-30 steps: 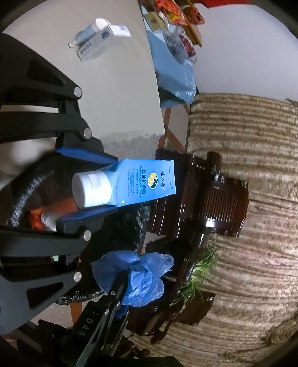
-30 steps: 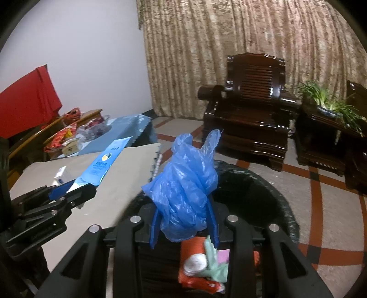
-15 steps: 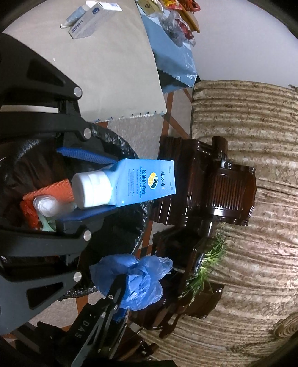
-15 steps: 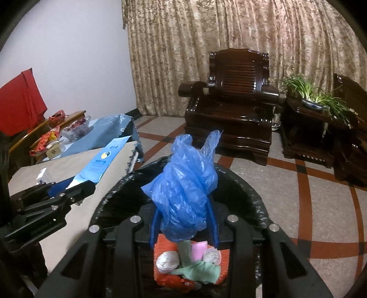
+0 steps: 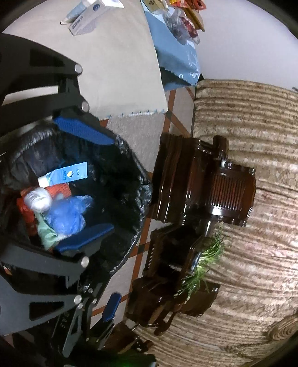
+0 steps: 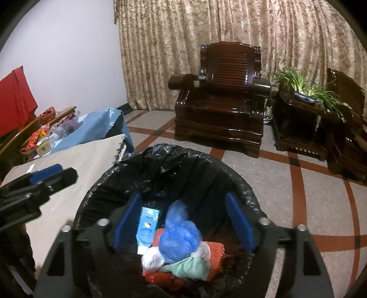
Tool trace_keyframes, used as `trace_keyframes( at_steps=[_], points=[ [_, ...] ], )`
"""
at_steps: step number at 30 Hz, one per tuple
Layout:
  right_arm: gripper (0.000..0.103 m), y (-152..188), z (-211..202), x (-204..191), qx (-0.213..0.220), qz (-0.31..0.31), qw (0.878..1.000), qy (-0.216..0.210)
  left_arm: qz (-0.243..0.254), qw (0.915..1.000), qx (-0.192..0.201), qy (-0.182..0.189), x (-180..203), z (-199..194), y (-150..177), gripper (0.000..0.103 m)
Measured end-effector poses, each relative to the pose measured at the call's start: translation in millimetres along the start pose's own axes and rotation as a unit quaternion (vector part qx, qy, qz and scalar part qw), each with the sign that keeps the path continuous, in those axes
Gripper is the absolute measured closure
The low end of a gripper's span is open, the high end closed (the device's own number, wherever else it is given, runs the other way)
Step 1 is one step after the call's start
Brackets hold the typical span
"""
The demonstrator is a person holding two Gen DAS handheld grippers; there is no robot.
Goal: Collect trash
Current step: 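Open both grippers to drop the tube and bag into the bin, then move both tools back to the table toward the cup and box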
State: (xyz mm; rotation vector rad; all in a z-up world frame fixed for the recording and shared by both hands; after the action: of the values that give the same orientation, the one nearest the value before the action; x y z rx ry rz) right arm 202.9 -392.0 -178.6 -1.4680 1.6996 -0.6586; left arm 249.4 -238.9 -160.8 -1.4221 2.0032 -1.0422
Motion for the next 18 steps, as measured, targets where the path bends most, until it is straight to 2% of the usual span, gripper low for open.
trace_keyframes(
  at_steps=[1,4,10,18],
  points=[
    [0.008,-0.7,-1.3,-0.9,0.003,-0.001,1.0,0.002,-0.005,1.0,0.003,-0.005,-5.0,-3.2,-1.0,0.022],
    [0.006,-4.5,-6.3,-10.4,0.01,0.0,1.0,-0.001,-0.017,0.9996,0.008,-0.02,-19.5,-13.4,-1.6,0.013],
    [0.006,-9.3,-10.6,-31.9,0.016,0.001,1.0,-0.02,-0.035,0.9977,0.022,-0.054,-58.0,-38.7,-4.5,0.01],
    [0.006,-8.2,0.0,-86.0,0.012,-0.023,0.998,-0.051,-0.055,0.9922,0.031,-0.108,-116.5,-73.2,8.5,0.01]
  ],
)
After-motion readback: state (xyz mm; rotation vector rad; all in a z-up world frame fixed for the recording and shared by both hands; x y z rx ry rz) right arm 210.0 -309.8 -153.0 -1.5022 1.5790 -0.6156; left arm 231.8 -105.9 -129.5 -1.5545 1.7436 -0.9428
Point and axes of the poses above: each gripper's, at about its wrist camera, not at the fingertips, and z roughly the way its jaws point, x to its right, y to its underside, the point moved 10 cm from there along z, roughly the way its jaws point, and after that the axes turned 11 degrees about -y, right-handed, at the moved point
